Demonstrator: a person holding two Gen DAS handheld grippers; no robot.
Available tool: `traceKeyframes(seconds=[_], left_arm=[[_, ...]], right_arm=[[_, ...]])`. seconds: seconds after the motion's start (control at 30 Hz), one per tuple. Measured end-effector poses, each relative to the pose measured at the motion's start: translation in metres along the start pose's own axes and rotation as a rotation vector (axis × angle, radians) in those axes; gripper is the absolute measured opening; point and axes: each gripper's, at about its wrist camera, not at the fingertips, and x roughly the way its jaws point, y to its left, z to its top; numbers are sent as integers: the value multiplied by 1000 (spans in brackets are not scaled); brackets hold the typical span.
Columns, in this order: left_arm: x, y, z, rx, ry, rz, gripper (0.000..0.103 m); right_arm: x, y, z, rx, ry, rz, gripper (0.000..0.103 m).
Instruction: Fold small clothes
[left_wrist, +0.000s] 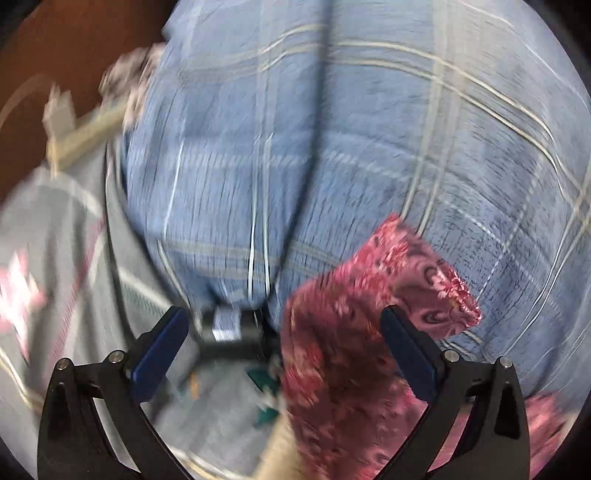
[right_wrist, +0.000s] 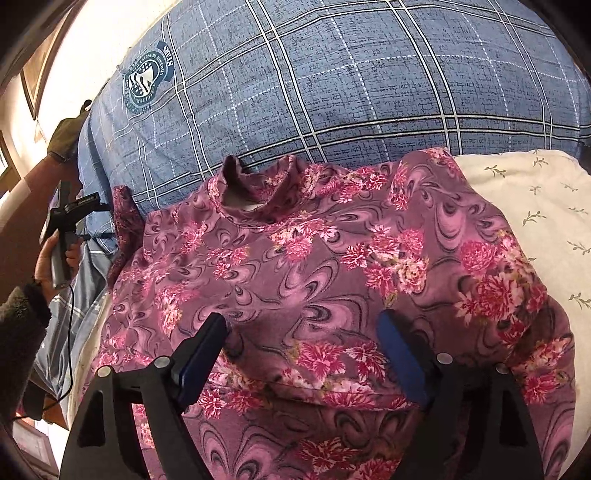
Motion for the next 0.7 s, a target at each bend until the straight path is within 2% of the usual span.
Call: traceKeyframes(seconds=[0.07, 0.17, 0.27, 0.33, 0.37, 0.4, 0.43, 0.47, 0.5, 0.53, 0.57, 0.6, 0.7], left_arm=[[2, -14, 4, 105, -26, 21, 103], [13, -28, 13, 171, -22, -16, 103], [27, -35, 17, 180, -2, -23, 103], [33, -35, 19, 151, 5, -37, 103], [31, -32, 19, 128, -10, -52, 99], [30, -32, 18, 114, -27, -82, 93], [33, -27, 19, 109, -29, -108, 79], [32, -27, 19, 105, -19, -157, 57], [30, -28, 17, 102, -9, -206, 44], [27, -31, 16, 107, -2, -221, 32], [24, -35, 17, 126, -4, -202, 13], [22, -38, 17, 137, 9, -213, 9], [17, -37, 16, 130, 23, -256, 8]], right_arm=[[0, 0, 0, 2, -1, 7, 88], [0, -1, 0, 4, -2, 14, 89], [1, -1, 0, 3, -1, 18, 90], [1, -1, 0, 3, -2, 20, 90], [1, -1, 0, 4, -2, 21, 90], [1, -2, -1, 5, -3, 23, 90], [1, -2, -1, 7, -3, 25, 90], [1, -2, -1, 7, -4, 26, 90], [0, -2, -1, 8, -5, 26, 90], [0, -3, -1, 8, -6, 27, 90], [0, -2, -1, 8, -6, 26, 90], [0, -3, -1, 8, -5, 26, 90], [0, -2, -1, 10, -6, 27, 90]])
